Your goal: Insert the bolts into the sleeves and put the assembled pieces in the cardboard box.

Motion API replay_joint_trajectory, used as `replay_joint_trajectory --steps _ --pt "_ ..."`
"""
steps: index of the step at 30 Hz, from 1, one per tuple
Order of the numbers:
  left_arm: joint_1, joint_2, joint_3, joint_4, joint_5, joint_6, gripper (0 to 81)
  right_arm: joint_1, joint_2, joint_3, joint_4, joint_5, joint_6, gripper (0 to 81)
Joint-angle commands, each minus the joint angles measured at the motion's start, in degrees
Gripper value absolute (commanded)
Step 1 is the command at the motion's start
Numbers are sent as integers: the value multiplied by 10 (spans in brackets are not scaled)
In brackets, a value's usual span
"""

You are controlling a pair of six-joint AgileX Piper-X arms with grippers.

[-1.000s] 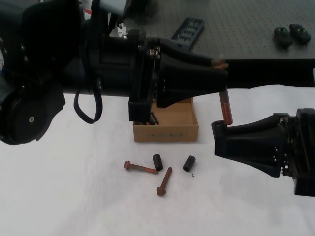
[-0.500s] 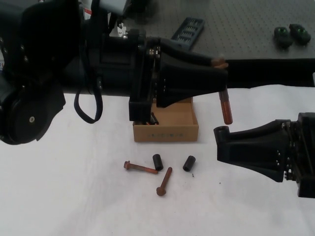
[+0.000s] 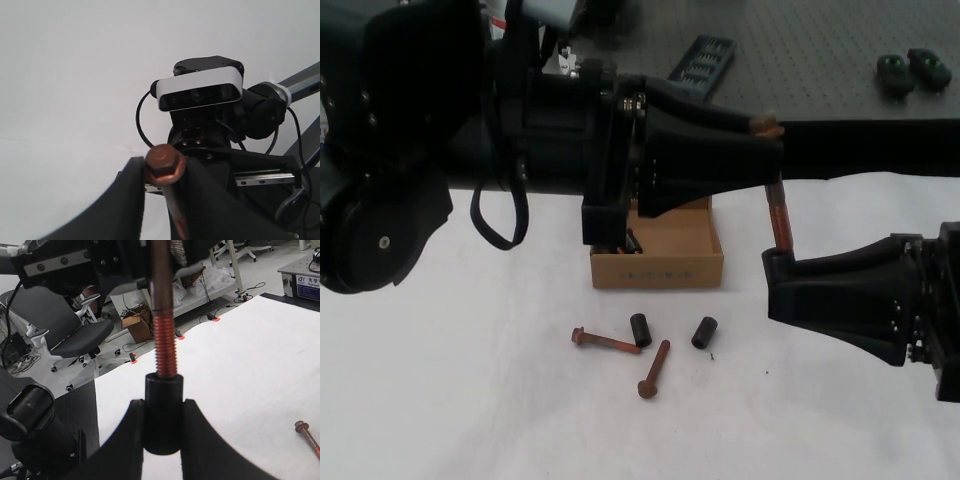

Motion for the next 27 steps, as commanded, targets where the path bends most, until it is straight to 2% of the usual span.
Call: replay_joint_trajectory --steps 1,9,22,27 --pt "-1 -6 -2 -10 4 -1 6 -4 -7 -6 -9 3 -5 28" --pt "-1 -6 -2 -10 5 -6 6 -4 -7 -6 -2 16 -8 28" --pt "-1 -6 -2 -9 24 -110 6 -4 -7 -6 -44 42 -22 28" --pt "-1 -6 -2 -9 52 -118 6 -4 -7 -6 -44 42 -22 28"
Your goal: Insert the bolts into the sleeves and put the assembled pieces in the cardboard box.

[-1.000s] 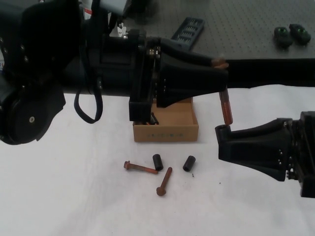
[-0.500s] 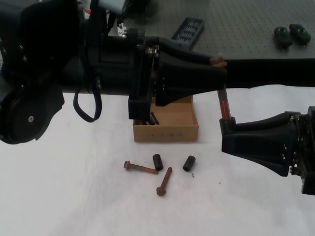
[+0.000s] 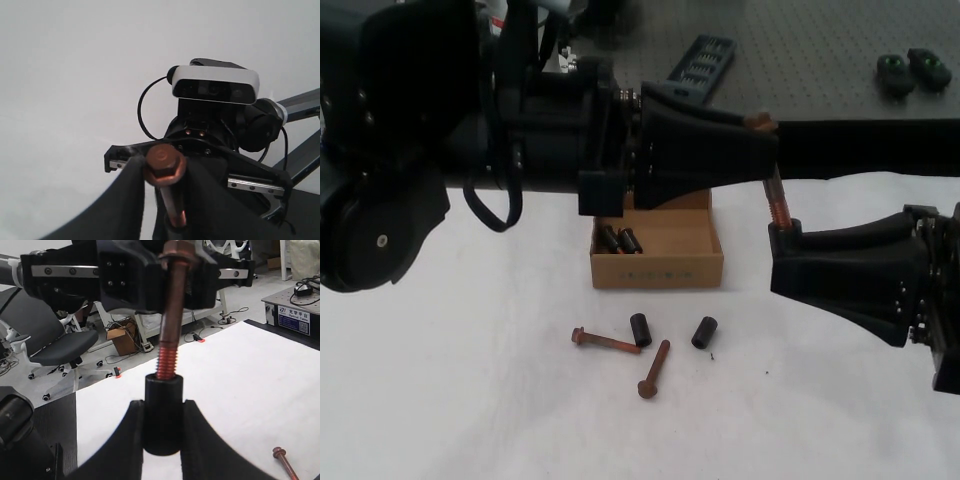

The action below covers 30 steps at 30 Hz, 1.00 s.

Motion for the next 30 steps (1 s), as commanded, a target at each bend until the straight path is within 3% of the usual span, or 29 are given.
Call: replay_joint_trajectory --steps 1,10,12,16,17,23,30 --pt "-1 -6 -2 -7 61 -26 6 -4 -6 -6 -10 18 -2 28" --pt "-3 -6 -2 8 71 -30 23 -4 -6 -6 -10 18 -2 28" --pt "-5 -6 -2 16 76 -30 119 -4 -6 -6 -10 18 -2 28" --pt "-10 -6 -2 28 79 -34 428 -4 -6 -6 -18 20 -2 28" --pt "-10 -6 -2 29 76 -49 462 -4 -6 -6 -19 24 -2 28" --pt "-10 -6 -2 27 72 -63 398 -4 -6 -6 -19 31 -2 28" --pt "-10 -6 -2 18 -51 -7 405 -4 -6 -6 -60 24 -2 28"
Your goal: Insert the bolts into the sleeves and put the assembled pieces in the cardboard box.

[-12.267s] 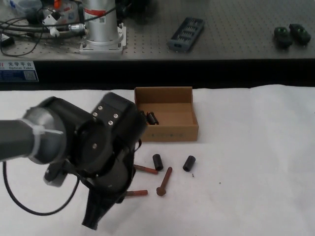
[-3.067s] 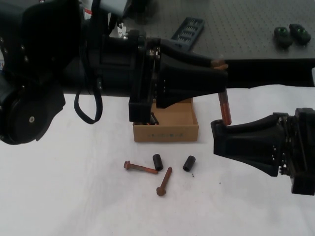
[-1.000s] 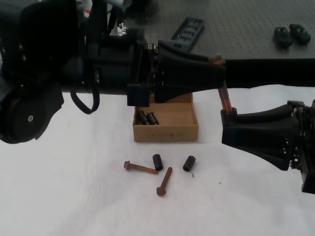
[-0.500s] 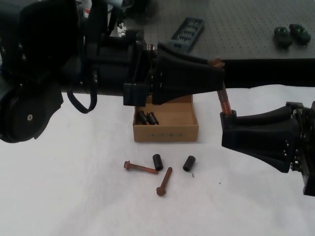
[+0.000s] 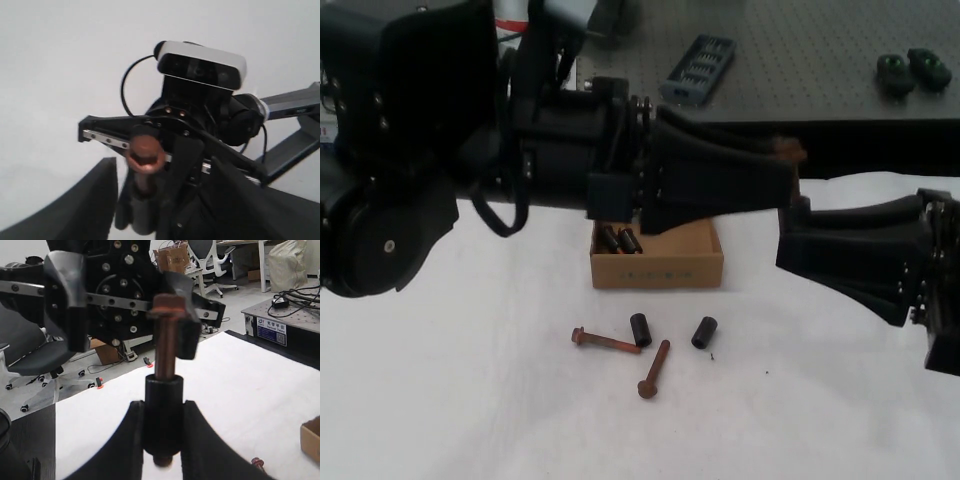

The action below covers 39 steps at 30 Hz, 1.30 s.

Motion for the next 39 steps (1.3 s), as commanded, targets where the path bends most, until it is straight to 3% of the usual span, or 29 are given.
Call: replay_joint_trajectory --steps 1,7,11,16,21,26,32,39 --pt "-2 -6 -2 -17 -55 20 405 -2 -4 -6 -27 -5 -2 28" --pt "1 -6 -2 -24 -156 35 405 -2 -4 -6 -31 -1 5 28" --pt "6 -6 -2 -21 -216 30 399 -2 -4 -6 -35 59 8 28" --pt "44 -6 -2 8 -246 18 295 -2 19 -34 -9 90 26 28" --pt "94 -22 -2 65 -235 -3 231 -4 86 -112 58 137 24 28" --pt "129 -54 -2 144 -240 8 230 -16 166 -215 161 166 25 28" --pt "156 -100 -2 295 -326 97 230 -22 277 -347 271 171 25 28" --pt "164 -130 -2 394 -367 136 230 -20 410 -490 360 185 41 28"
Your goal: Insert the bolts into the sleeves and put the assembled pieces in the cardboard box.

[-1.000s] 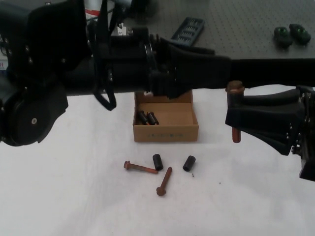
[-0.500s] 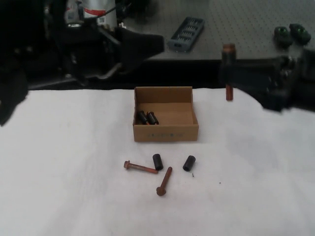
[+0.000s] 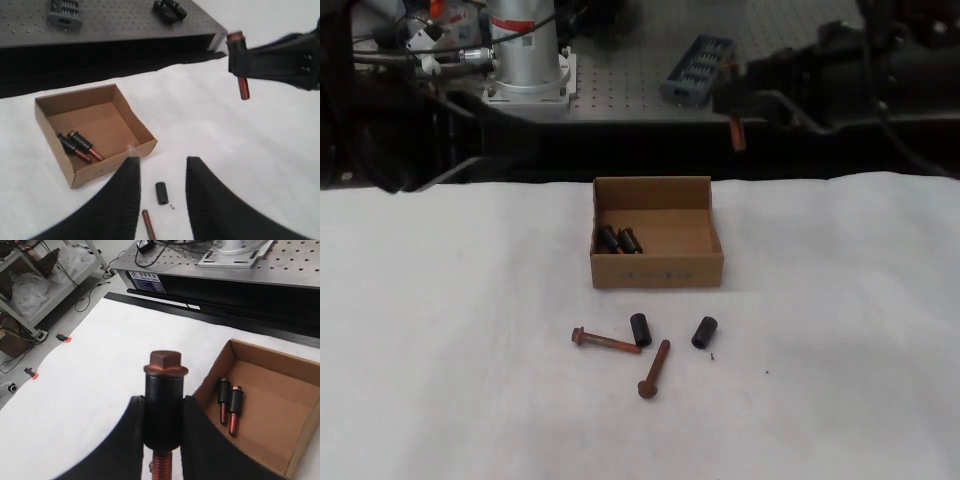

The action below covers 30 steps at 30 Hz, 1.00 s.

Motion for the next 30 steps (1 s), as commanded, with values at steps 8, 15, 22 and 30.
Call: replay_joint_trajectory --steps 8,15,22,30 --pt "5 -22 -2 29 -55 15 230 14 151 -161 68 -1 23 28" --pt "5 -22 -2 103 -84 29 230 43 258 -257 100 8 31 28" --pt "5 -22 -2 158 -84 36 230 43 348 -333 111 9 65 28" --pt "5 -22 -2 176 -84 44 230 29 399 -366 133 34 67 28"
